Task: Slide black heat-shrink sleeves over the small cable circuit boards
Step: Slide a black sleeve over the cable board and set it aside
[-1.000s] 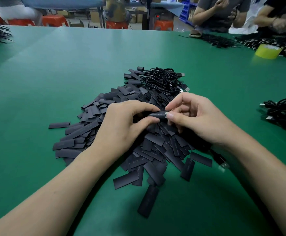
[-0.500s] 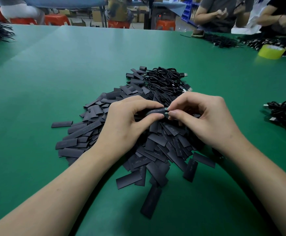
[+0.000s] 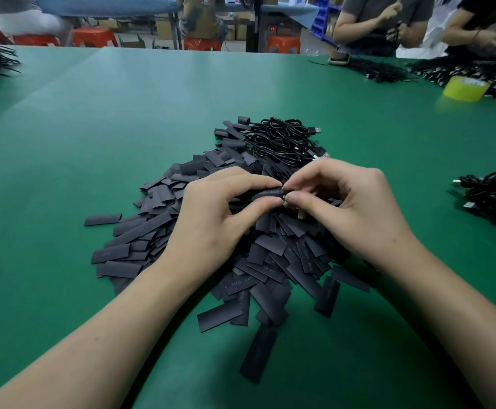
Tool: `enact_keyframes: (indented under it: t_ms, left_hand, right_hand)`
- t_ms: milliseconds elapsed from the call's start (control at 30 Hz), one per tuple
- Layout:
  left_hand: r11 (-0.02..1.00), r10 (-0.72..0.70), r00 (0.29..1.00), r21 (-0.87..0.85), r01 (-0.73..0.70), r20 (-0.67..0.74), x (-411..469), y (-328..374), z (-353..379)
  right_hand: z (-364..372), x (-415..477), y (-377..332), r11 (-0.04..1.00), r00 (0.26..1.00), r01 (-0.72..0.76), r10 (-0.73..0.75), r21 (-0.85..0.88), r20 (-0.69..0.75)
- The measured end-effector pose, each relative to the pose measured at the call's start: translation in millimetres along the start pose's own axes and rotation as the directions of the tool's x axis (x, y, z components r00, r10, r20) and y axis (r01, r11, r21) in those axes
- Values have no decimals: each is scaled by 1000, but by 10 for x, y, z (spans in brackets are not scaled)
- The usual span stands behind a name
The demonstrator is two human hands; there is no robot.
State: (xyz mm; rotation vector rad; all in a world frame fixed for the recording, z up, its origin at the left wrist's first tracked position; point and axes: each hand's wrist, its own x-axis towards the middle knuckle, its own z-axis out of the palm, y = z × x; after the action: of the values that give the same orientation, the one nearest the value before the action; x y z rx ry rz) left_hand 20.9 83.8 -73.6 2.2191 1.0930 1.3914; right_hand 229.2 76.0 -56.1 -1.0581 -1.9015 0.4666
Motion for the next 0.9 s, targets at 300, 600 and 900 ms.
enact_keyframes:
  t_ms: [300, 600, 900]
  left_hand:
    - [999, 34, 997, 37, -32, -62, -13, 5, 15]
    - [996, 75, 995, 61, -71, -67, -22, 0, 18]
    - [997, -83, 962, -16, 82, -259, -1, 36, -5]
  right_hand:
    - [29, -13, 24, 998, 998, -48, 50, 37, -49]
    - [55, -30, -35, 1000, 999, -14, 13, -10, -43]
    - [71, -15, -24, 990, 987, -87, 101, 115, -125]
